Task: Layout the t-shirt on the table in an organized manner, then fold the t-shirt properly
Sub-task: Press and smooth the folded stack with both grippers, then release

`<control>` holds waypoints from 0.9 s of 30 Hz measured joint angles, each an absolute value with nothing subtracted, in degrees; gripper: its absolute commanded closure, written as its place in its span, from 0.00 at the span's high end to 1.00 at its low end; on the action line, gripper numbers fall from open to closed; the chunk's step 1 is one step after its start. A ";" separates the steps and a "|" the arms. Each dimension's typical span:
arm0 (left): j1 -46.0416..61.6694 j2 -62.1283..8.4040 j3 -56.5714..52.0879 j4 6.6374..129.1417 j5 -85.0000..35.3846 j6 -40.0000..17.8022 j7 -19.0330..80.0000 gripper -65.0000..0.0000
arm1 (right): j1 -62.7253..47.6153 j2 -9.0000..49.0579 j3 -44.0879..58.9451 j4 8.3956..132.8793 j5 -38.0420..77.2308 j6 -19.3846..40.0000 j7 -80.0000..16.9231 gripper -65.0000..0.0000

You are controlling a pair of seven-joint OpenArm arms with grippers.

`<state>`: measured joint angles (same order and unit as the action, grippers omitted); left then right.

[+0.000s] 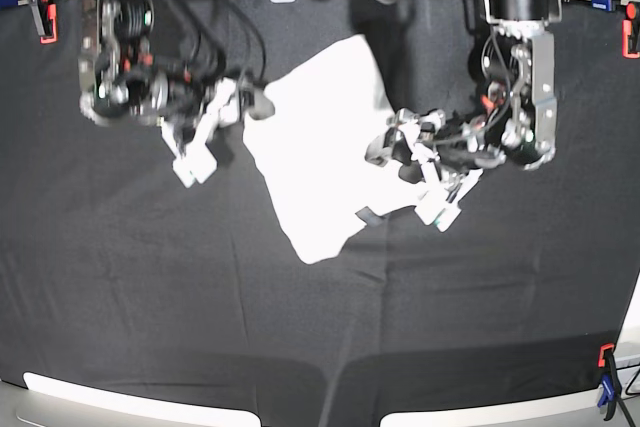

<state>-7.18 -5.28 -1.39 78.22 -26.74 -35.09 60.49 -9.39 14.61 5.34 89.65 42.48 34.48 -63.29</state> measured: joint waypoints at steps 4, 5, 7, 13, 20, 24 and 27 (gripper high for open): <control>-9.50 -5.26 6.90 78.11 -26.33 -34.48 60.60 0.59 | -9.50 14.61 5.34 90.11 45.12 34.46 -64.60 0.51; -10.17 -5.13 8.75 78.08 -26.35 -34.54 60.75 0.59 | -9.52 14.61 5.34 90.11 45.54 34.46 -64.86 0.51; -11.46 -4.99 11.14 78.08 -26.33 -34.57 60.71 0.59 | -9.87 14.59 5.34 90.13 46.65 34.46 -64.99 0.51; -14.28 -5.15 12.10 78.06 -22.96 -31.38 61.98 0.59 | -11.14 14.61 5.34 90.17 45.95 34.48 -64.36 0.51; -14.92 -7.99 12.27 78.06 -18.98 -31.31 63.68 0.59 | -11.44 14.59 5.34 90.52 42.30 34.96 -63.96 0.51; -16.34 -10.37 12.32 78.06 -19.33 -26.92 64.49 0.59 | -11.44 14.41 5.34 90.78 40.51 35.11 -63.96 0.51; -18.20 -10.52 12.32 78.15 -21.08 -25.87 66.54 0.59 | -11.44 14.41 5.34 90.76 40.49 35.14 -63.96 0.51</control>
<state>-18.20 -10.52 12.32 78.15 -21.08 -25.87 66.54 -11.44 14.41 5.34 90.76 40.49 35.14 -63.96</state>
